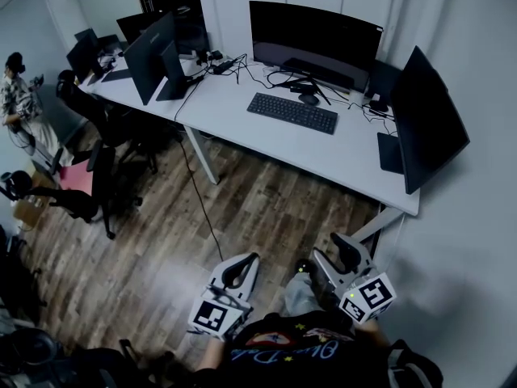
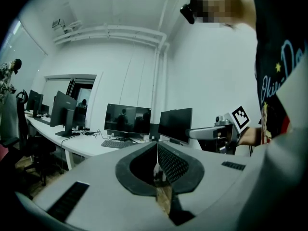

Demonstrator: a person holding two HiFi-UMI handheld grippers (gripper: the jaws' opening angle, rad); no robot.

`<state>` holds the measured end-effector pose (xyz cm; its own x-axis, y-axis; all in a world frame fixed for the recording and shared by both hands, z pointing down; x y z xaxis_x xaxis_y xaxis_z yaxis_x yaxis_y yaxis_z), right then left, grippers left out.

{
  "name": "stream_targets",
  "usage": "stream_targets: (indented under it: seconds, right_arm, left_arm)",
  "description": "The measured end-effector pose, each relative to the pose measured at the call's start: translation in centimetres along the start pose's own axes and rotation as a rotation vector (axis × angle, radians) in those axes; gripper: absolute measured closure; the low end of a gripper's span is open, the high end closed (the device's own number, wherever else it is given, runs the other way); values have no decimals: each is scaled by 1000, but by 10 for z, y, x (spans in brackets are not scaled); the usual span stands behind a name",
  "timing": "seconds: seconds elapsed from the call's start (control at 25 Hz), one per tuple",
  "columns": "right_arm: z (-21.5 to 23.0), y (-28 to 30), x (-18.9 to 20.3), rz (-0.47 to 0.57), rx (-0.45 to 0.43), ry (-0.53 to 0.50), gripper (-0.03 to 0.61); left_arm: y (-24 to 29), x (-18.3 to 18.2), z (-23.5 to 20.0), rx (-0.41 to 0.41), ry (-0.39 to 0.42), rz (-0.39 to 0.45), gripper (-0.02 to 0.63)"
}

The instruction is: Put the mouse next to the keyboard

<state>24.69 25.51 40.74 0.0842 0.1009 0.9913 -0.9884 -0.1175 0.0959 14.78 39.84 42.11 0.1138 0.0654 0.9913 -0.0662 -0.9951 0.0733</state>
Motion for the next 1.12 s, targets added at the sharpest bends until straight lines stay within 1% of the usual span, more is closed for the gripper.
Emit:
stream_targets:
  seconds: [0.2,0.44,0.56,0.68,0.96,1.12]
  right_arm:
    - [42,34,-4,2,-5,10,402]
    - [92,76,-3,-7,-40,21,396]
    - [113,95,-4,-13,-50,23,393]
    - [132,115,-10,-6,-78,20,390]
    - [172,153,-28,15,-131,20,382]
    - [202,163,-30,21,-134,22,380]
  left_arm:
    - [40,-4,-21,-12,7,-6,609]
    - [95,-8,-50,-41,21,-31,609]
    - [115,-14,-63,-60,20,-23,611]
    - [133,-19,-73,-87,11,-15,610]
    - [175,-32,-97,-152,23,-18,611]
    - [209,-40,-104,-148,48,-3,609]
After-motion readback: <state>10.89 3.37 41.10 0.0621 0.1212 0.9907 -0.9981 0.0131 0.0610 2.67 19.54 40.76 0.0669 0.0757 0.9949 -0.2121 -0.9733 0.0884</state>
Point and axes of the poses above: the fingertips, and each gripper's own axes: y forward along the fingers, z to its right, x out of its underside, the point moved 2 cm from there along -y, backward along the fingers, and after that the axes turned 4 degrees about x, right-handed, at the moved point
